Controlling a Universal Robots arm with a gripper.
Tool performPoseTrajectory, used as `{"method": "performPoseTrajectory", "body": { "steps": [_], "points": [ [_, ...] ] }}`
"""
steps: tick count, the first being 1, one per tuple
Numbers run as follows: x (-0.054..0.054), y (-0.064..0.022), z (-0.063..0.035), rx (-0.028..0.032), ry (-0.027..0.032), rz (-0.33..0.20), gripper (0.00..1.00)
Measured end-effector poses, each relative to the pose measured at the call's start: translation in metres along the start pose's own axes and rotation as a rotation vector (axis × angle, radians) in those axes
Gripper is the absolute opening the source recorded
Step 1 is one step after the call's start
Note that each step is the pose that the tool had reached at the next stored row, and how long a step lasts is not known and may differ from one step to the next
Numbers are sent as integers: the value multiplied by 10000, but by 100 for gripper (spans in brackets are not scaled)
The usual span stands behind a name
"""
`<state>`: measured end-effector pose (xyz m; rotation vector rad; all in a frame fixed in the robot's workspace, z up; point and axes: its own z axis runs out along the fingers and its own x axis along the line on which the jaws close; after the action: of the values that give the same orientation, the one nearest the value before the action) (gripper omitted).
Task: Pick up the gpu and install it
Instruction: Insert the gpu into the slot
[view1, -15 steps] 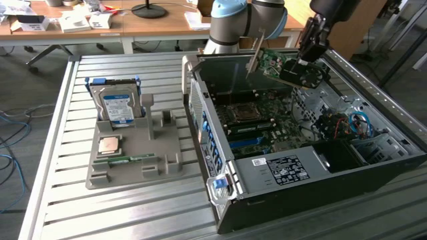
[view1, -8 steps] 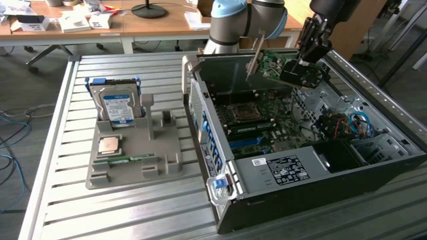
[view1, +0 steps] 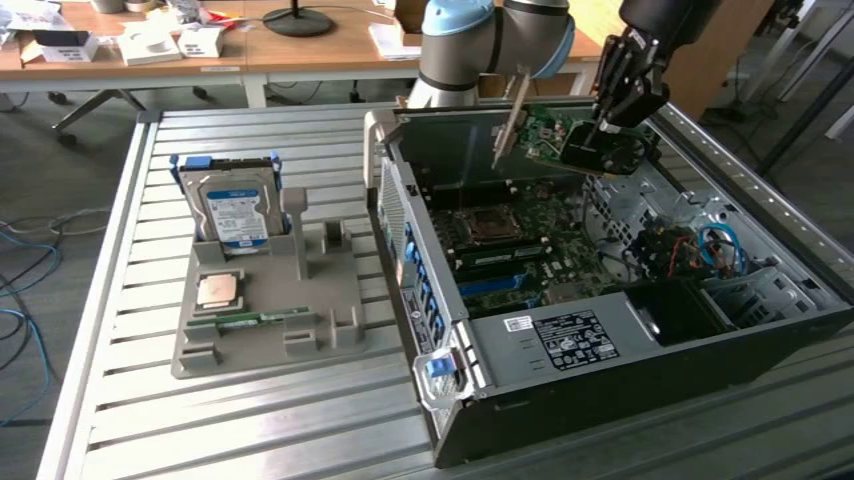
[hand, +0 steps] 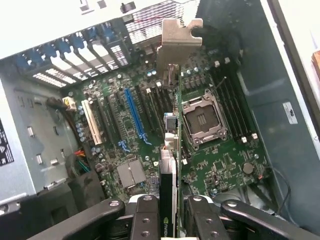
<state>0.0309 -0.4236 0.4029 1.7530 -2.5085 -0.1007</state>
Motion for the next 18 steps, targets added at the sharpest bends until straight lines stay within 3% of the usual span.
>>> {"method": "performPoseTrajectory", "body": {
  "steps": [18],
  "points": [
    [0,-1,15,54,195,-1966,26]
  ]
}}
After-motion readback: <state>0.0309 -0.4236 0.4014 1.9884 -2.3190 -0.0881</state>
